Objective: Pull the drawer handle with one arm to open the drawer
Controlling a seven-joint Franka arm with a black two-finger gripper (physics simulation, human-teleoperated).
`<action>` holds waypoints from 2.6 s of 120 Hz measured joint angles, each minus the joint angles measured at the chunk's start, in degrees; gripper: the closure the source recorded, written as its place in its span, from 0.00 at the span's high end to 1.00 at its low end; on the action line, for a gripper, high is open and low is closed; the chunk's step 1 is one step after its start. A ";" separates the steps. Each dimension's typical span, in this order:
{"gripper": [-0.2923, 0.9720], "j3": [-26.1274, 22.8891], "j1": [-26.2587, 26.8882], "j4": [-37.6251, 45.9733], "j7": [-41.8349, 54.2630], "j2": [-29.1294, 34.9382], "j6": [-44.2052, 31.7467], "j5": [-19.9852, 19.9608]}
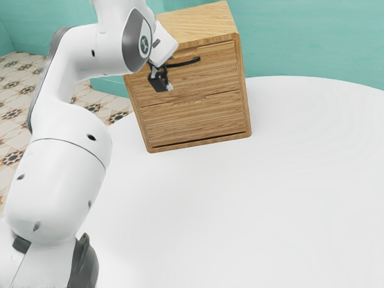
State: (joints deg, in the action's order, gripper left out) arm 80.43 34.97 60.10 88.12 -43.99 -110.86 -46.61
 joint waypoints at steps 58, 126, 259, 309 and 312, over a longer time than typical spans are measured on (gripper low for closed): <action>0.72 -0.67 -4.08 0.94 12.19 -0.32 -1.87 -7.79; 0.70 2.92 -6.64 -6.77 -2.77 -7.77 -0.59 -9.76; 0.71 -3.28 -12.70 -15.05 -14.47 -8.62 -1.52 -12.24; 0.71 -5.01 -12.83 -14.73 -14.92 -8.63 -2.65 -12.17; 0.71 -5.05 -12.82 -14.72 -14.94 -8.63 -2.69 -12.16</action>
State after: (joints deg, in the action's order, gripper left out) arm 75.38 22.15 45.38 73.18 -52.62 -113.55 -58.77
